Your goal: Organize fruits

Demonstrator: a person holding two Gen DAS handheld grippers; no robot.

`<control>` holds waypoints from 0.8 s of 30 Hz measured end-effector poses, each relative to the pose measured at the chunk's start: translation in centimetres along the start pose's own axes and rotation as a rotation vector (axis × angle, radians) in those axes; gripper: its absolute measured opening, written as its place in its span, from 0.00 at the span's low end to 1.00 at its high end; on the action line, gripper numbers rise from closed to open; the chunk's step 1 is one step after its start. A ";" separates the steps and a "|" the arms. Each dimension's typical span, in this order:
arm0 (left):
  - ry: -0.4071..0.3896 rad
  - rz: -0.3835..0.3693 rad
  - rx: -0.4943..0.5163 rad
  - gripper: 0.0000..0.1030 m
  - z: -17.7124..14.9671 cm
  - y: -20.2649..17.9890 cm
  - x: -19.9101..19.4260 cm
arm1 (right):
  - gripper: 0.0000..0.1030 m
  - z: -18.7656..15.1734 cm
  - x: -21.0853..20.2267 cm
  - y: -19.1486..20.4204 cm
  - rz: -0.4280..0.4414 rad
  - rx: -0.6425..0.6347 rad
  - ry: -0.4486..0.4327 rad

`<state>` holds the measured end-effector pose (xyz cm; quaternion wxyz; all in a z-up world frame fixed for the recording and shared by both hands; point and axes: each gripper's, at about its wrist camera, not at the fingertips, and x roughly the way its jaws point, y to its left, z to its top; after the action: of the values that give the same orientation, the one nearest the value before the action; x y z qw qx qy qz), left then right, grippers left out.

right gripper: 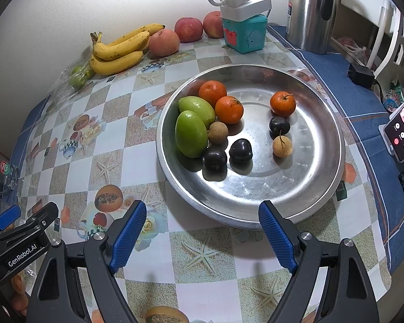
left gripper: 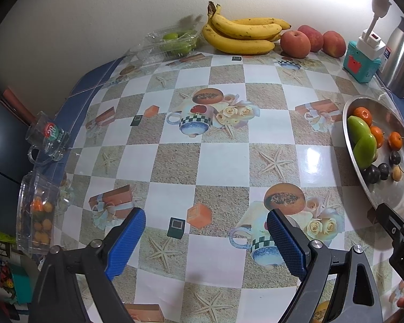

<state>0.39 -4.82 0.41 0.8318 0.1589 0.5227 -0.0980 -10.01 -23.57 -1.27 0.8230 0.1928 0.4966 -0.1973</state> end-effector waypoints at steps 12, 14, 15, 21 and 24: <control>-0.002 -0.003 -0.007 0.91 0.0 0.1 0.0 | 0.83 0.1 0.0 -0.1 0.001 0.000 0.001; -0.001 -0.001 -0.014 0.91 0.0 0.2 0.1 | 0.83 0.0 0.1 -0.1 0.001 0.001 0.000; 0.001 -0.001 -0.016 0.91 0.0 0.2 0.1 | 0.83 0.0 0.1 -0.1 0.000 0.002 0.000; 0.000 -0.003 -0.032 0.91 0.0 0.4 0.1 | 0.83 0.0 0.1 -0.1 0.001 0.001 0.001; 0.002 -0.004 -0.037 0.91 0.1 0.5 0.1 | 0.83 0.0 0.1 -0.1 0.001 0.001 0.001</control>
<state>0.64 -4.37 0.45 0.8339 0.1426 0.5255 -0.0899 -9.98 -23.68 -1.35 0.8227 0.1936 0.4969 -0.1970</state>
